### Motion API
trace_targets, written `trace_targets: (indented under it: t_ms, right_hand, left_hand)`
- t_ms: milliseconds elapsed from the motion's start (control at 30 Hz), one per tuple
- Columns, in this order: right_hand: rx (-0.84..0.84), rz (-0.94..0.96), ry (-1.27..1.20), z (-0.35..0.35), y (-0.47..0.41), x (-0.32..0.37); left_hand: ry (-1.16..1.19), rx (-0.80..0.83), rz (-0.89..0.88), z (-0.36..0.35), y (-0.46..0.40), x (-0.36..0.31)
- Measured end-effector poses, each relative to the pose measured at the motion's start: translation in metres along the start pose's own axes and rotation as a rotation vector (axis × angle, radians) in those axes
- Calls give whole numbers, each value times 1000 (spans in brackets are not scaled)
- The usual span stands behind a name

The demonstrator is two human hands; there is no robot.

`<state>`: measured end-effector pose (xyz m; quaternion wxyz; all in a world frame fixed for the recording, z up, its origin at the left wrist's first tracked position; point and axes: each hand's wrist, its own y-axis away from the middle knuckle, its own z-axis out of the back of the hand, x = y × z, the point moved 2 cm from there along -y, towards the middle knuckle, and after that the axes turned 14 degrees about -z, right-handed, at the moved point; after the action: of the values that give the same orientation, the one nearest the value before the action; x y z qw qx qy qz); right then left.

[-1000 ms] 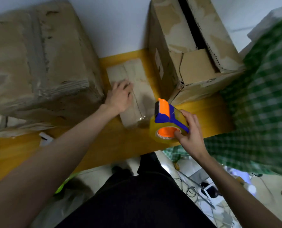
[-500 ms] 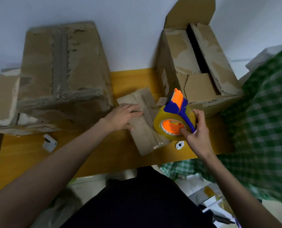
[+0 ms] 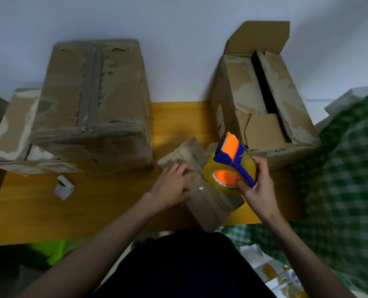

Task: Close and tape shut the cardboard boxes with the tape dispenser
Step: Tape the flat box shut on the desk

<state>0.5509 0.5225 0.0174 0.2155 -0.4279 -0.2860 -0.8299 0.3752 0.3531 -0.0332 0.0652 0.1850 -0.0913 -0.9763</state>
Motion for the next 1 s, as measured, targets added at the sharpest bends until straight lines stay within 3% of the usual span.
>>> trace_targets:
  t_ms: [100,267,367,500,633,767,900,1000]
  right_hand:
    - [-5,21,17,2,1,2]
    - [-21,59,44,3,2,5]
    - [-22,79,57,3,3,7]
    - [-28,118,67,1,6,8]
    - [-31,126,82,2,9,11]
    - [-49,124,74,4,11,16]
    - [-52,140,88,8,14,20]
    - [-53,156,78,11,17,22]
  left_hand:
    - [300,-189,85,20,-7,2]
    - [872,-373,373,51,-17,0]
    - [1275,-397,459,66,-20,-12]
    - [1531,-428,524,76,-22,-20]
    - [1659,-493,580,85,-20,-16]
    - [1602,-504,560,100,-17,-4]
    - [1452,-450,531,113,-17,2]
    - [1408,-302,498,116,-16,-3]
